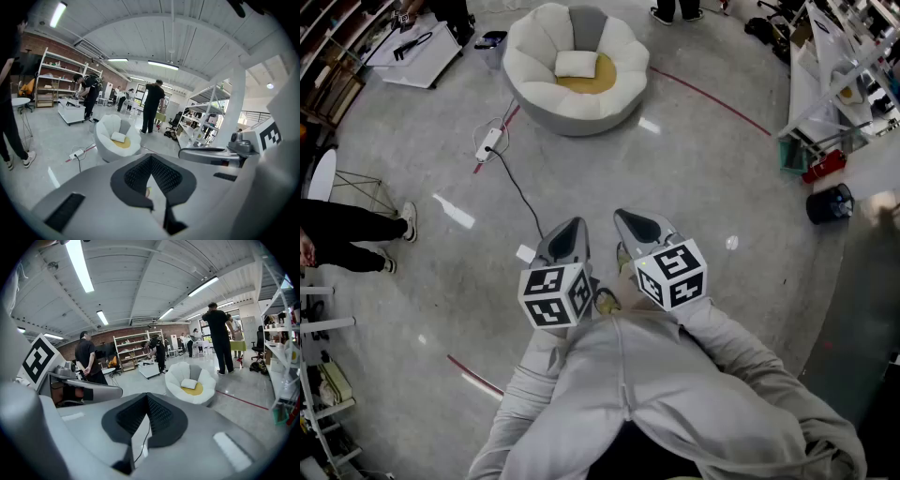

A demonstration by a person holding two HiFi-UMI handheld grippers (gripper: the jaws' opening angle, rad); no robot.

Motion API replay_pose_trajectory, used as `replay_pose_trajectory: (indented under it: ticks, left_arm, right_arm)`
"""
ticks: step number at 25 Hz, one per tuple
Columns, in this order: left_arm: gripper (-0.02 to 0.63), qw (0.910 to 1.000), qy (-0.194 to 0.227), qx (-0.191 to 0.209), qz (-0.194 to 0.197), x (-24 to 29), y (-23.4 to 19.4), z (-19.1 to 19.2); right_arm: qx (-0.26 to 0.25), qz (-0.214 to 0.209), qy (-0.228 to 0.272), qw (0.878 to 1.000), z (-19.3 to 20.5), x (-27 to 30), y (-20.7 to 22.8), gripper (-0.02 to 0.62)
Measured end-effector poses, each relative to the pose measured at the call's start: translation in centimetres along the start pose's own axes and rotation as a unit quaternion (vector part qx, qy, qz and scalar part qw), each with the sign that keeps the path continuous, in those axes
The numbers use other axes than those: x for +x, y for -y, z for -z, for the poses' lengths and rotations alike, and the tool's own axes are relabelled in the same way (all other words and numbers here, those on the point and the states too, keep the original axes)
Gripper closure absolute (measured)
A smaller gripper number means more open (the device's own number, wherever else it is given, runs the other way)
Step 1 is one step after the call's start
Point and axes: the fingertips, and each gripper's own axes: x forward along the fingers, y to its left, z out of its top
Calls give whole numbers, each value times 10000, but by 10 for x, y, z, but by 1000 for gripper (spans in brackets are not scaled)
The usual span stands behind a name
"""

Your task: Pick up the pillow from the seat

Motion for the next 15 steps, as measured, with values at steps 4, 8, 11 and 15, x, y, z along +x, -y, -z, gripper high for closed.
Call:
replay_pose_trajectory:
  ticks: [4,8,11,15]
  left_arm:
    - [602,10000,3,-29,-31,1,-4,-3]
    - [601,10000,-9,-63,-70,-1,-8,0]
    - [601,9999,-32,-75,-90,0,-9,3]
    - [602,9999,-98,-81,-101,5,-13,3]
  right_arm:
    - [-6,0,-3,10000,-3,3,1,597]
    - [-14,-13,-30,10000,-2,5,-1,597]
    - [-11,-21,-54,10000,1,7,-1,595]
    - [183,-83,72,9998,-3,10,1,595]
